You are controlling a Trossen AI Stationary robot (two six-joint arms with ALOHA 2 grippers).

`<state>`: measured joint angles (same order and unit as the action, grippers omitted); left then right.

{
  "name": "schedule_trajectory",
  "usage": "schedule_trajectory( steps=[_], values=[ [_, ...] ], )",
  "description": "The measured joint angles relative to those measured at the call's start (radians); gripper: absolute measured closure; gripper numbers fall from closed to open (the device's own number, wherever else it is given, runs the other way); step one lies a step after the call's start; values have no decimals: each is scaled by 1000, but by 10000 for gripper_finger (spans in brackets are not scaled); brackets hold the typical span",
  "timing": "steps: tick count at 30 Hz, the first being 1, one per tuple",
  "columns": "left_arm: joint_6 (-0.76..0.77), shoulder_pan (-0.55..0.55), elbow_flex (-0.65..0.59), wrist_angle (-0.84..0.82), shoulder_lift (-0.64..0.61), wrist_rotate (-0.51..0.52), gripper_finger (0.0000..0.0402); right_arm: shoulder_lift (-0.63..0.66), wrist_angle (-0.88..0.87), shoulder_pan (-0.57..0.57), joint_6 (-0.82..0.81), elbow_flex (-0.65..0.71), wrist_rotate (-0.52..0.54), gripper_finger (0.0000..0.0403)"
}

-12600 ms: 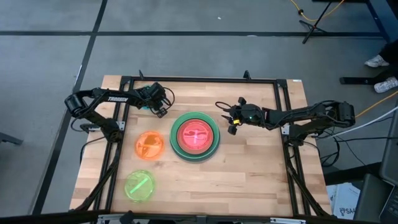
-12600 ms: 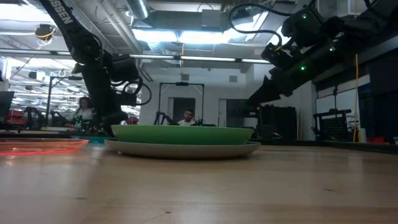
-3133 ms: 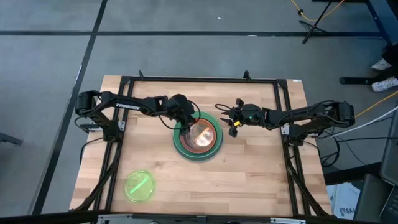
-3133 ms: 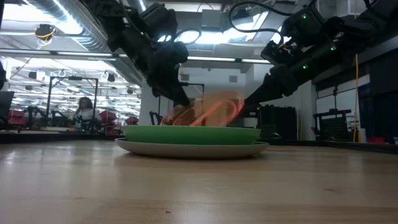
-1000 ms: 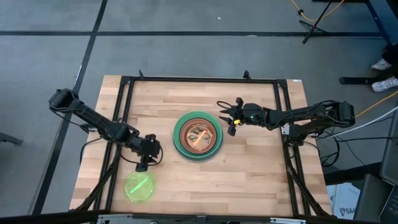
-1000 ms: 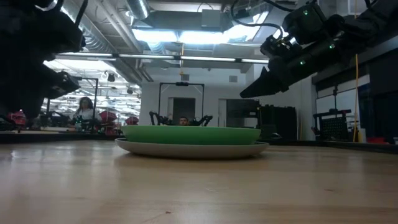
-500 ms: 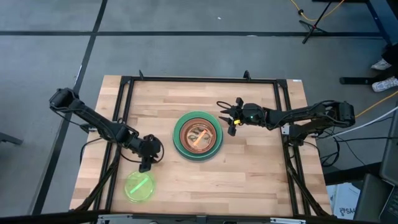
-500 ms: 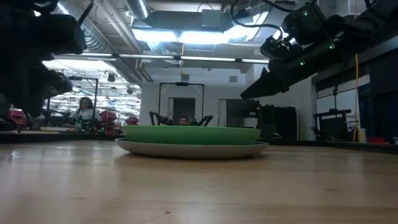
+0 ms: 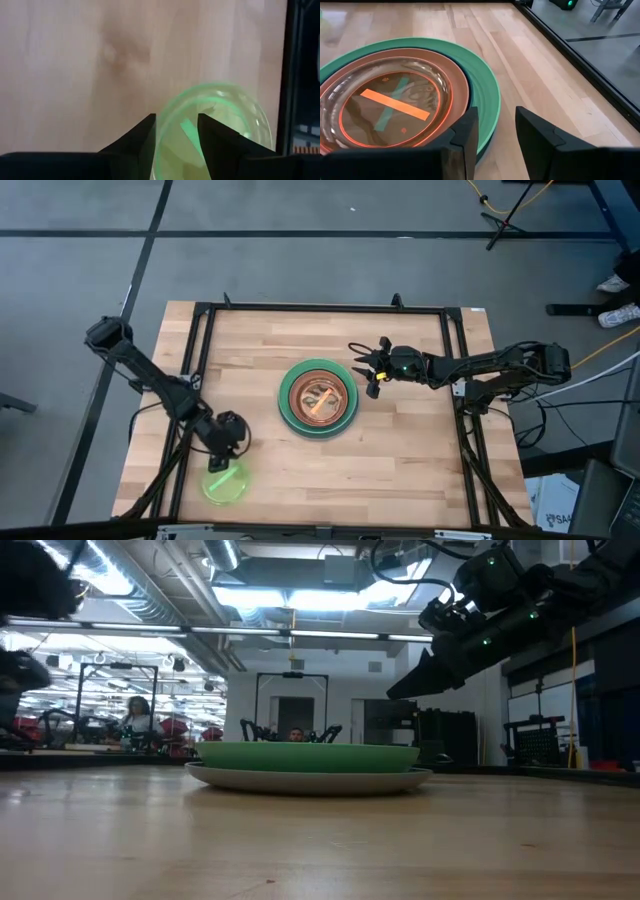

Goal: Stack plastic plates
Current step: Stack the light green plate on top of the orange plate

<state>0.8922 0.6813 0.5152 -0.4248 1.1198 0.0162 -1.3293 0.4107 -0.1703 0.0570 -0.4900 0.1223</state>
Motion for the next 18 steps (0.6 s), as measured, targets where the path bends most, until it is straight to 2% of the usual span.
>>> schedule_trajectory(
  steps=[8, 18],
  values=[
    [44, 102, 0, -37, 6, 46, 263, 0, 11, 0, 10, 0, 0, 281],
    [-11, 105, -43, -22, 127, 19, 262, 0, 8, 0, -10, 0, -2, 281]
  ],
)
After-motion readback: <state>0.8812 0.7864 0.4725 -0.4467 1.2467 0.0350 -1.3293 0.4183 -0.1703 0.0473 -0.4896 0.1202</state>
